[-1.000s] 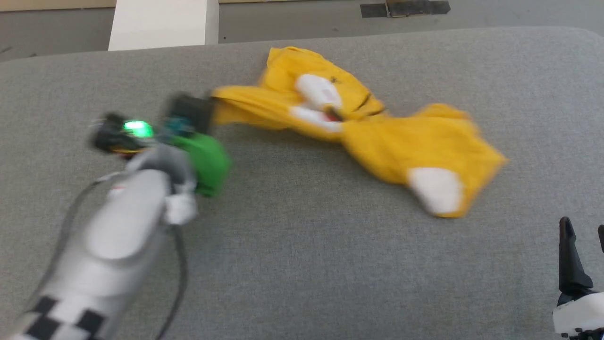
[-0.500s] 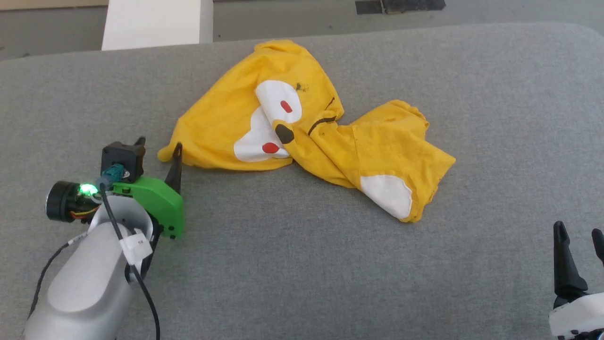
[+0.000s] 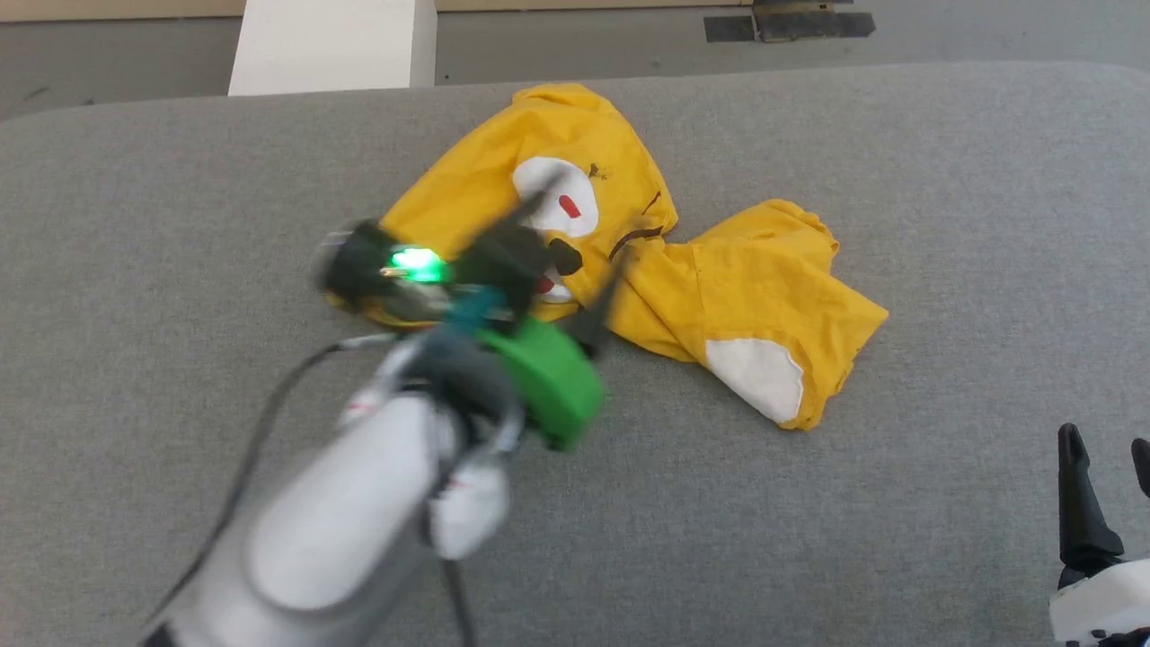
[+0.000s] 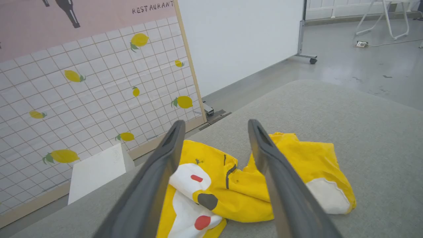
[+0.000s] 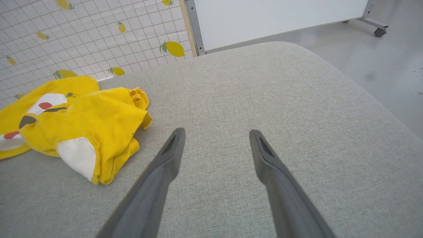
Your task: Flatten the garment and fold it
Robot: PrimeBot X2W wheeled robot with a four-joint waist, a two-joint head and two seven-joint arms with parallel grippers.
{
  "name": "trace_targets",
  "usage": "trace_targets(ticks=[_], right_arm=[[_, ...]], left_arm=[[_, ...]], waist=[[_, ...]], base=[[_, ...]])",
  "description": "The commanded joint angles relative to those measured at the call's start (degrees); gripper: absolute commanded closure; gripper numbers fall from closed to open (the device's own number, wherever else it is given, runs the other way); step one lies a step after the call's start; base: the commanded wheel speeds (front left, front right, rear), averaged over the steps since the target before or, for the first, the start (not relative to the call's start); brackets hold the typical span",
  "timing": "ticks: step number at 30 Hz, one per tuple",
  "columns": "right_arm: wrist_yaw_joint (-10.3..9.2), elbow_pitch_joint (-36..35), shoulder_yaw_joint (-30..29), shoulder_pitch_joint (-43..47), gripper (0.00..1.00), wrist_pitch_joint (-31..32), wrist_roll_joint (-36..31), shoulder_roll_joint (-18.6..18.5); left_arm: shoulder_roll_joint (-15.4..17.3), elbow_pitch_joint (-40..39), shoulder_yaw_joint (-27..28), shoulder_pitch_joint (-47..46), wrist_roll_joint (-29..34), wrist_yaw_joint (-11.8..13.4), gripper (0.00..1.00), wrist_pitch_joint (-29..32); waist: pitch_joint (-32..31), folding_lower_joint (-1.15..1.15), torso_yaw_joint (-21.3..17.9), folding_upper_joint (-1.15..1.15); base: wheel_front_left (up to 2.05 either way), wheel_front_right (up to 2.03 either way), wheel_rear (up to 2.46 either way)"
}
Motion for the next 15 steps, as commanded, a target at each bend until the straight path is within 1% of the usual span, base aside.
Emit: trace_targets(ticks=[1, 5, 7, 8, 11, 13, 14, 15], right_arm=[[-0.08, -0.1, 0.3, -0.4, 0.0, -0.1, 0.3, 0.0], [-0.08, 0.3, 0.7, -1.3, 0.0, -0.1, 0.4, 0.0], [-0.08, 0.5, 1.0, -1.6, 0.0, 0.0, 0.5, 0.0], [-0.08, 0.6, 1.2, -1.8, 0.0, 0.0, 0.6, 0.0], [-0.08, 1.3, 1.4, -2.1, 0.0, -0.1, 0.9, 0.0], [-0.08, 1.7, 1.5, -2.3, 0.0, -0.4, 1.0, 0.0], [-0.08, 2.1, 1.7, -2.5, 0.0, -0.7, 1.2, 0.0], [-0.08, 2.3, 1.8, -2.6, 0.0, -0.8, 1.2, 0.0]], left_arm=[[-1.8, 2.1, -2.4, -2.1, 1.4, -1.6, 0.0, 0.8], [-7.7, 12.0, -8.3, -6.9, 2.6, -6.3, 0.0, 1.9], [-9.5, 17.6, -10.9, -9.2, 3.8, -8.5, 0.0, 2.4], [-10.4, 20.1, -11.6, -9.9, 3.9, -9.2, 0.0, 2.4], [-12.6, 27.7, -14.6, -12.3, 4.5, -11.6, 0.0, 3.3], [-13.5, 31.6, -16.6, -13.6, 4.8, -12.7, 0.0, 3.5], [-14.1, 34.9, -18.5, -14.8, 5.3, -13.4, 0.0, 3.3], [-14.3, 36.3, -19.4, -15.3, 5.6, -13.6, 0.0, 3.0]], waist=[[0.8, 0.0, -0.3, 0.0], [2.0, 0.0, -1.5, 0.0], [2.7, 0.0, -2.3, 0.0], [3.1, 0.0, -2.7, 0.0], [4.3, 0.0, -4.0, 0.0], [5.1, 0.0, -4.7, 0.0], [5.8, 0.0, -5.2, 0.0], [6.1, 0.0, -5.5, 0.0]], base=[[0.0, 0.0, 0.0], [0.0, 0.0, 0.0], [0.0, 0.0, 0.0], [0.0, 0.0, 0.0], [0.0, 0.0, 0.0], [0.0, 0.0, 0.0], [0.0, 0.0, 0.0], [0.0, 0.0, 0.0]])
